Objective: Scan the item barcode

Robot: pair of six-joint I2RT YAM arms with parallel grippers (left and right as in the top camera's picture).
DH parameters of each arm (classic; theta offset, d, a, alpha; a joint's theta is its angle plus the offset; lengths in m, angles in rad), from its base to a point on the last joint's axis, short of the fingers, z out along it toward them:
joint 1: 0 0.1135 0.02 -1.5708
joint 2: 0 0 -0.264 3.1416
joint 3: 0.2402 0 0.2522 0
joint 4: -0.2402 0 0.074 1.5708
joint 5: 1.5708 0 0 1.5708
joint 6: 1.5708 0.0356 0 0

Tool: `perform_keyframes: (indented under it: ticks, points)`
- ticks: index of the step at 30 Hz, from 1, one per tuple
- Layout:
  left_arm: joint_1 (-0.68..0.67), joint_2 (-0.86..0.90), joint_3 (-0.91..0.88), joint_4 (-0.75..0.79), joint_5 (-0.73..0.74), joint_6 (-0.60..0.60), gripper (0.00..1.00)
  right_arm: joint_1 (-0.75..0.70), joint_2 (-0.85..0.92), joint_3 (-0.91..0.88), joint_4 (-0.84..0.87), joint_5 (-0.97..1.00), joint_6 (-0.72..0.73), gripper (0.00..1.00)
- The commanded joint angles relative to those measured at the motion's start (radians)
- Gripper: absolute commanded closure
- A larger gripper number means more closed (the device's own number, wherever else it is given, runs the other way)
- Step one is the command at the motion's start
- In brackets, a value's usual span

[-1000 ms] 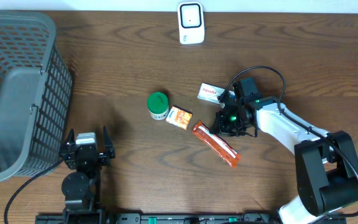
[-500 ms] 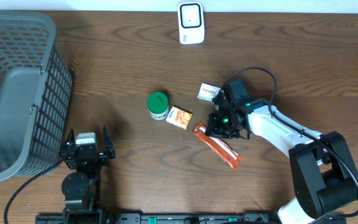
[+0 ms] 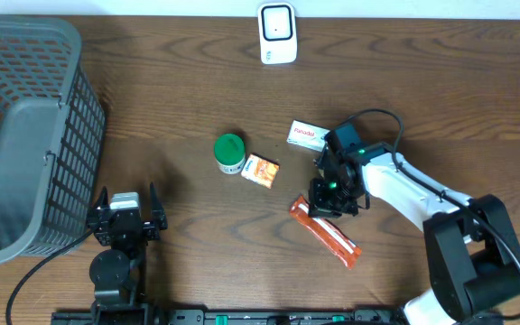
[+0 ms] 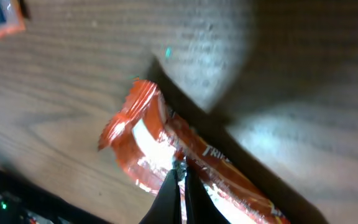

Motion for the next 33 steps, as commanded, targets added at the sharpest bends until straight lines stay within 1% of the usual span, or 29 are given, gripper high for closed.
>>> perform_keyframes:
  ticks: [1,4,5,7,9,11,14,16,18,20,22,27,31,32,33]
  points:
    - [-0.003,0.0,-0.015,-0.044,-0.01,-0.009,0.16,0.003,-0.126,0.038,-0.045,-0.018,-0.039,0.99]
    - [-0.003,0.0,-0.015,-0.044,-0.01,-0.009,0.16,0.003,-0.235,0.064,-0.119,-0.017,-0.039,0.89]
    - [-0.003,0.0,-0.015,-0.044,-0.01,-0.009,0.16,0.004,-0.266,0.064,-0.147,-0.017,-0.033,0.99]
    - [-0.003,0.0,-0.015,-0.044,-0.01,-0.009,0.16,0.013,-0.323,0.063,-0.24,-0.016,-0.02,0.99]
    - [-0.003,0.0,-0.015,-0.044,-0.01,-0.009,0.16,0.042,-0.34,0.046,-0.281,0.02,-0.02,0.99]
    - [-0.003,0.0,-0.015,-0.044,-0.01,-0.009,0.16,0.084,-0.34,0.002,-0.276,0.044,-0.011,0.99]
    - [-0.003,0.0,-0.015,-0.044,-0.01,-0.009,0.16,0.133,-0.34,-0.09,-0.226,0.047,0.033,0.99]
    - [-0.003,0.0,-0.015,-0.044,-0.01,-0.009,0.16,0.161,-0.34,-0.183,-0.188,0.136,0.154,0.99]
    - [-0.003,0.0,-0.015,-0.044,-0.01,-0.009,0.16,0.163,-0.34,-0.254,-0.187,0.267,0.33,0.99]
    - [-0.003,0.0,-0.015,-0.044,-0.01,-0.009,0.16,0.163,-0.34,-0.291,-0.16,0.344,0.435,0.99]
    - [-0.003,0.0,-0.015,-0.044,-0.01,-0.009,0.16,0.163,-0.34,-0.312,-0.119,0.355,0.491,0.99]
    - [-0.003,0.0,-0.015,-0.044,-0.01,-0.009,0.16,0.163,-0.34,-0.362,-0.003,0.354,0.567,0.99]
    - [-0.003,0.0,-0.015,-0.044,-0.01,-0.009,0.16,0.163,-0.34,-0.381,0.067,0.4,0.582,0.99]
    - [-0.003,0.0,-0.015,-0.044,-0.01,-0.009,0.16,0.163,-0.34,-0.381,0.164,0.406,0.542,0.99]
    - [-0.003,0.0,-0.015,-0.044,-0.01,-0.009,0.15,0.163,-0.34,-0.381,0.215,0.405,0.519,0.99]
